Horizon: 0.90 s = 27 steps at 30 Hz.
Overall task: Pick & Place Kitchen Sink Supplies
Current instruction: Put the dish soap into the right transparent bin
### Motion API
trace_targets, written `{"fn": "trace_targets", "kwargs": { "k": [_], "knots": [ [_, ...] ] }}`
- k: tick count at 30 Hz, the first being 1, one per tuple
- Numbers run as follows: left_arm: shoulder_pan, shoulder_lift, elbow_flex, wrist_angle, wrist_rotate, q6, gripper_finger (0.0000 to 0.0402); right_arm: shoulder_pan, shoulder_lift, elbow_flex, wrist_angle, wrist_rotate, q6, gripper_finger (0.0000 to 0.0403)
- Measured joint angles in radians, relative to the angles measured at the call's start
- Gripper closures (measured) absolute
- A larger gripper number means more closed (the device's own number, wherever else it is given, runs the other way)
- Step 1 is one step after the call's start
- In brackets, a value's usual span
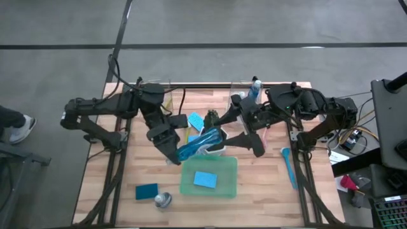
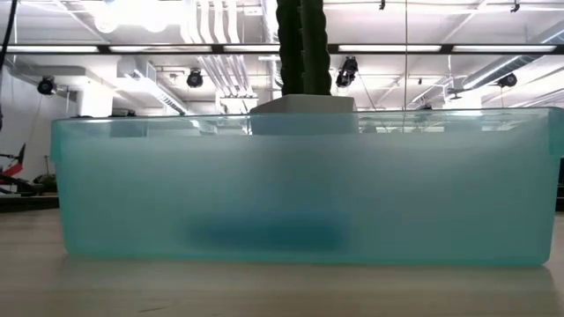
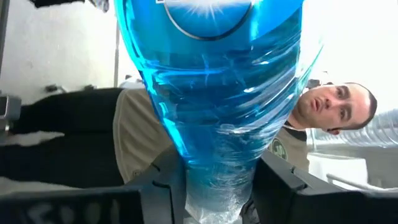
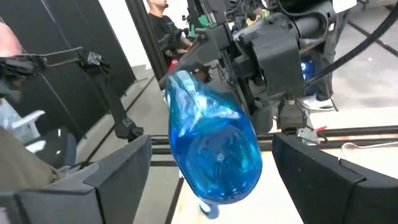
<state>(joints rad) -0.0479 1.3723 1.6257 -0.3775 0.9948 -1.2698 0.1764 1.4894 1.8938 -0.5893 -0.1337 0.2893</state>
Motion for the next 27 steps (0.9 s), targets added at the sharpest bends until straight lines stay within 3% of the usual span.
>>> {"fn": "trace_targets", "kwargs": {
  "k": [16,19,27],
  "knots": [
    [0.004,0.033,-0.006,0.071,0.014,-0.003,0.0271,0.002,0.044,0.000,-0.005,-0.060,-0.023,0.0083],
    [0.005,0.028,-0.004,0.077,0.015,-0.004,0.0260,0.002,0.043,0.000,0.009,-0.059,-0.028,0.0111],
    [0.007,0.022,-0.003,0.085,0.009,-0.008,0.0263,0.001,0.044,0.000,0.026,-0.054,-0.060,0.0234]
  ]
}}
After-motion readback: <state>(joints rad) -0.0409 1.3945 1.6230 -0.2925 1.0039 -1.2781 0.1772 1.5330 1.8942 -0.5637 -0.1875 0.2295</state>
